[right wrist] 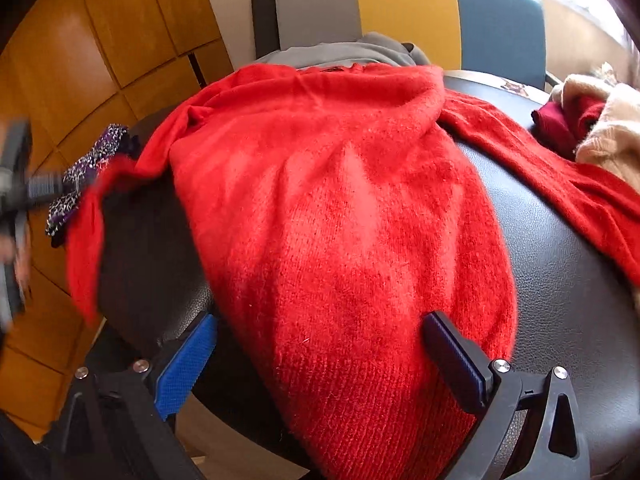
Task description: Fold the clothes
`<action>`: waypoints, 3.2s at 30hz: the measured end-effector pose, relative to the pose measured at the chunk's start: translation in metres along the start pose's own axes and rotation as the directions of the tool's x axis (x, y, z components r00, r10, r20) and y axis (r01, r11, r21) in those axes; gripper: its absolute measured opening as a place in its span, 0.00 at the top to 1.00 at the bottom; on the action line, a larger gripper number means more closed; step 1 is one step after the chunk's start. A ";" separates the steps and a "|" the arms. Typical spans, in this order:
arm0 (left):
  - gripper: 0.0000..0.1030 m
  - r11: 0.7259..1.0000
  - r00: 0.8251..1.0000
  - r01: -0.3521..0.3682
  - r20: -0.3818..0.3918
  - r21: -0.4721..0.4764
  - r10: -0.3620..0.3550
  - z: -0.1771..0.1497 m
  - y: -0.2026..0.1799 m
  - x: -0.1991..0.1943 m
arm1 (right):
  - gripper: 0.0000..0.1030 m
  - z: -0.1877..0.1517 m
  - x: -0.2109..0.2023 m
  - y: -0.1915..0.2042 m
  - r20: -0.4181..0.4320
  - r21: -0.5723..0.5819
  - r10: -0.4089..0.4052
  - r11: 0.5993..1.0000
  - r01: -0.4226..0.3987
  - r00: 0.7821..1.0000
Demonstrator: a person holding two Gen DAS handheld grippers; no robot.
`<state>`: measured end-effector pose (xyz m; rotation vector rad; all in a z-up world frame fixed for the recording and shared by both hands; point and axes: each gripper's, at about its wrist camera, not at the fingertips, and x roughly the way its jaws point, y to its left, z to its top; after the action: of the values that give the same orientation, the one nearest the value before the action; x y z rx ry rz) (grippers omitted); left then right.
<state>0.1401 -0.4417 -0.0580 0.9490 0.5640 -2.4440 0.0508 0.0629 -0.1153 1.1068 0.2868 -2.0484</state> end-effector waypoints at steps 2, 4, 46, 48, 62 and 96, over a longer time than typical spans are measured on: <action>0.94 0.997 0.994 -0.080 0.076 -0.002 0.080 0.042 0.017 -0.008 | 0.00 -0.003 0.001 0.001 0.007 -0.017 -0.014 1.000 0.014 1.000; 0.89 0.983 0.979 -0.180 0.091 -0.045 0.184 0.083 0.035 0.000 | 0.00 -0.001 0.003 0.001 0.005 -0.035 -0.027 0.999 0.027 1.000; 0.61 0.833 0.813 0.412 -0.265 -0.370 -0.519 -0.091 -0.057 0.084 | 0.84 0.127 0.090 -0.136 0.084 0.584 0.368 0.734 -0.345 0.926; 0.60 0.824 0.815 0.410 -0.248 -0.392 -0.524 -0.082 -0.059 0.095 | 0.84 0.123 0.093 -0.141 0.104 0.591 0.388 0.716 -0.371 0.916; 0.48 0.818 0.783 0.526 -0.245 -0.231 -0.572 -0.055 -0.161 0.135 | 0.84 0.095 0.105 -0.159 0.296 0.499 0.498 0.647 -0.577 0.815; 0.65 0.781 0.753 0.499 -0.258 -0.375 -0.606 -0.044 0.001 -0.043 | 0.00 0.086 0.012 -0.079 0.104 0.277 0.335 0.894 -0.351 0.936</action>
<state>0.1918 -0.4082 -0.0574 1.2598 1.4908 -2.5706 -0.0625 0.0651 -0.0855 1.1792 -0.2365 -1.8312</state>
